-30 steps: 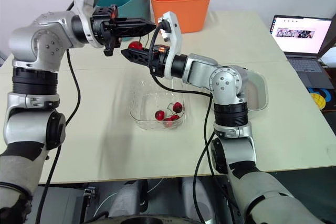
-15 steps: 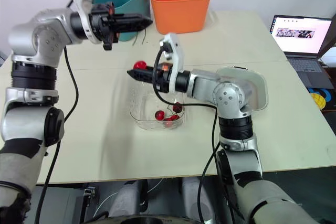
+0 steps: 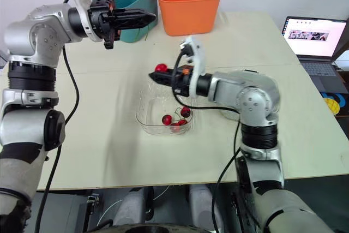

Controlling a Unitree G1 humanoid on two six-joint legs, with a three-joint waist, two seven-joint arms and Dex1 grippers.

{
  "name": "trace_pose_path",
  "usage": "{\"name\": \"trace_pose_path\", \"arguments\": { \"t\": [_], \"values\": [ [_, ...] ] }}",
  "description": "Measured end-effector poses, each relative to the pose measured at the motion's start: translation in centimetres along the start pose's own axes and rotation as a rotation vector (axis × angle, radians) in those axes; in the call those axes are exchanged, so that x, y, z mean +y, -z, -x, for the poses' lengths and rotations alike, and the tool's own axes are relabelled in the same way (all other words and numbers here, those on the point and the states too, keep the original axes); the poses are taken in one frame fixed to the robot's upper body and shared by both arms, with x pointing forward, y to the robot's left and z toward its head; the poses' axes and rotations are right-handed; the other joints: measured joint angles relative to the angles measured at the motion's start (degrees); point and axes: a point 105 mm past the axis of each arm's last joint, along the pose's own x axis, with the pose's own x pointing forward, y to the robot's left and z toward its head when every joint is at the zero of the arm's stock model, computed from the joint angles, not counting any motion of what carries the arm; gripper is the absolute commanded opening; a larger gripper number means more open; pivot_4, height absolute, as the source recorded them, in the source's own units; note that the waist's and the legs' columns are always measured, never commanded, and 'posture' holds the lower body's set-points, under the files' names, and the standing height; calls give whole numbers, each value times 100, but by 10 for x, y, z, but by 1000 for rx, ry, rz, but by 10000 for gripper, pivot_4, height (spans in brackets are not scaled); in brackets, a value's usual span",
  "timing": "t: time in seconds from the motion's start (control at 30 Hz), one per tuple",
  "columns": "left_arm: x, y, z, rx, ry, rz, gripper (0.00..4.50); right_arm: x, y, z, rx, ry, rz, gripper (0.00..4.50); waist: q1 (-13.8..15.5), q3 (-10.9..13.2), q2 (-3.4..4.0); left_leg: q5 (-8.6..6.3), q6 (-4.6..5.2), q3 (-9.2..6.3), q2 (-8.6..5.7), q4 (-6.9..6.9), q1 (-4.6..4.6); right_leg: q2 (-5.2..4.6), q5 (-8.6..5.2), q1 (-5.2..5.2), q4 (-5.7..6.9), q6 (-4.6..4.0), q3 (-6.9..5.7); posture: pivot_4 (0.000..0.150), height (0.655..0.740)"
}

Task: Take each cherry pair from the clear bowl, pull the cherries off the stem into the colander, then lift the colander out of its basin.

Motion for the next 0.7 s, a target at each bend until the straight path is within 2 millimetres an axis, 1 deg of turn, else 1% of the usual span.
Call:
{"name": "trace_pose_path", "arguments": {
  "t": [0.1, 0.17, 0.27, 0.33, 0.37, 0.43, 0.6, 0.7],
  "values": [
    [2, 17, 4, 42, -16, 15, 0, -17, -17, 38, 9, 131, 82, 14279, 10, 0, 0, 0, 0, 1, 0, 0, -2, -1, -1, 0, -3, -1, 0, 1500, 7400],
    [4, 27, 7, 65, -29, 23, 0, -25, -29, 60, -4, 204, 115, 14279, 5, 0, 0, 0, 0, 0, 0, -1, -2, 0, -2, 0, -4, -1, 0, 1500, 7400],
    [3, 34, 7, 87, -28, 18, 0, -32, -36, 84, 19, 287, 153, 14279, -13, 0, 0, 0, 1, 3, 2, -4, 3, 3, -14, -2, -3, 15, 2, 1500, 7400],
    [1, 40, 5, 117, -19, -14, 0, -47, -24, 111, 103, 400, 167, 14279, 23, 0, 0, -1, 1, 2, 1, -5, 3, 2, -19, 3, -7, 9, 1, 1500, 7400],
    [2, 45, 10, 130, -31, -9, 0, -57, -17, 125, 141, 465, 155, 14279, 27, 0, 0, -1, 2, 5, 0, -2, 2, 0, -21, 2, -9, 8, 3, 1500, 7400],
    [3, 54, 13, 147, -40, 11, 0, -71, -5, 146, 209, 554, 135, 14279, 24, 0, -1, -1, 1, 11, -3, 3, 0, -4, -21, 1, -9, 8, 9, 1500, 7400],
    [1, 57, 10, 158, -27, -8, 0, -89, 6, 169, 306, 677, 172, 14279, -7, 0, -1, -1, 1, 15, -3, 2, 7, -2, -24, 4, -8, 3, 16, 1500, 7400],
    [1, 67, 13, 180, -36, -6, 0, -100, 15, 173, 340, 711, 182, 14279, -15, 0, -1, -1, 1, 17, -3, 0, 7, -1, -22, 0, -7, 7, 18, 1500, 7400]
  ]
}}
